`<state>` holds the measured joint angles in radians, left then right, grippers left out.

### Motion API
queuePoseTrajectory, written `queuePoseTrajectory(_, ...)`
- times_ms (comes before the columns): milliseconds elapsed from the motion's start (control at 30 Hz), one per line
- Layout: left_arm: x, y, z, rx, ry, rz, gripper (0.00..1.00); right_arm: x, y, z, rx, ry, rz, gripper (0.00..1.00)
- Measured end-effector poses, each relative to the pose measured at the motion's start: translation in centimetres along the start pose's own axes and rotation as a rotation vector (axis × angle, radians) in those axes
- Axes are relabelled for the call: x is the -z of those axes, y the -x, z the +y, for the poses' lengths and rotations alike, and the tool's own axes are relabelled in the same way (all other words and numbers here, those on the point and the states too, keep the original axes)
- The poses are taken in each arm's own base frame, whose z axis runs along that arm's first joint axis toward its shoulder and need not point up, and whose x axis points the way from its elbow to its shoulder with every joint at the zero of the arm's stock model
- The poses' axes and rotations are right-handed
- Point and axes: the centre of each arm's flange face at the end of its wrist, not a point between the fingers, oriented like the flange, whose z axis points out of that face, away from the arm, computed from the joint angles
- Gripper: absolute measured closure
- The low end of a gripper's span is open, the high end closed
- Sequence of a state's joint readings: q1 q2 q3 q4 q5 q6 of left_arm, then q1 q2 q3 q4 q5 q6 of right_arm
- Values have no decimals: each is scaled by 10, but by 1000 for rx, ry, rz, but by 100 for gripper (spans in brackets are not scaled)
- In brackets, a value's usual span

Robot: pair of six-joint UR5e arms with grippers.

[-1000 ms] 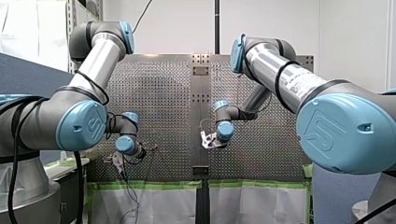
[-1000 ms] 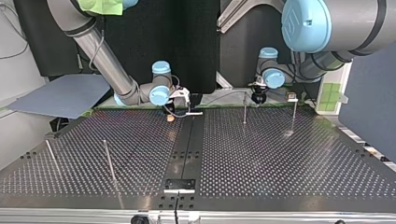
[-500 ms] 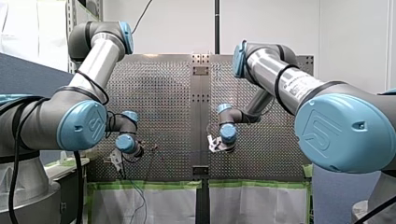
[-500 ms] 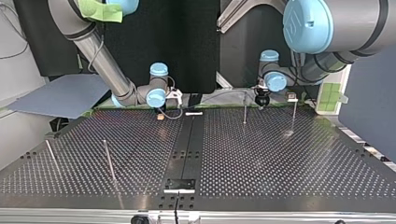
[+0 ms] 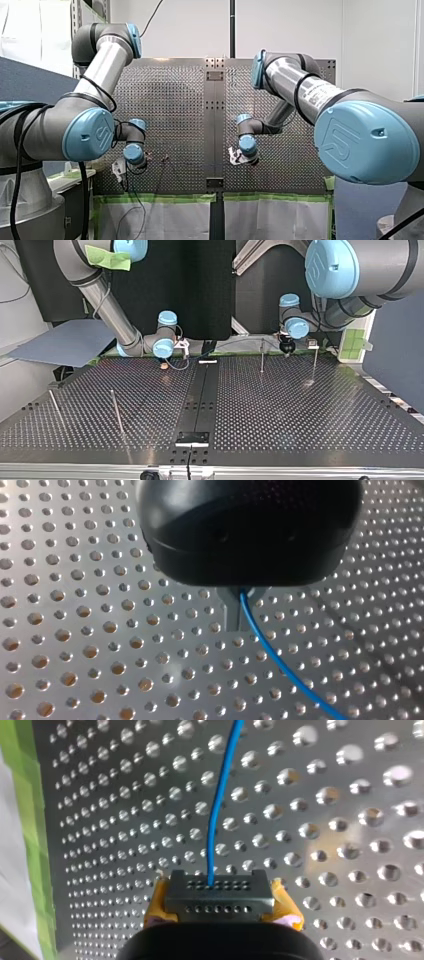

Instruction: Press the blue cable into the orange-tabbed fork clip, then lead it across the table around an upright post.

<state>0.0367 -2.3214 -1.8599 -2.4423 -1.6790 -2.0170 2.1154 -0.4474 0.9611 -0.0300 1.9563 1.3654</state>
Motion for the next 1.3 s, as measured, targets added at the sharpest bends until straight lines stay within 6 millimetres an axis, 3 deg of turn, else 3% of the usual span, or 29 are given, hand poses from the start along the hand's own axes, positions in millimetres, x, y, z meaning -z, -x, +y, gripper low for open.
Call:
queuePoseTrajectory(600, -1, 1, 0, -96, 9, -17, 100, 1, -8, -8, 25, 27, 12, 100)
queuePoseTrajectory(900, -7, 7, -4, -71, -28, -25, 100, -4, -8, 2, -20, 50, 10, 100)
queuePoseTrajectory(1300, -26, 25, -22, 26, -131, -49, 100, -24, -12, 35, -136, 98, 17, 100)
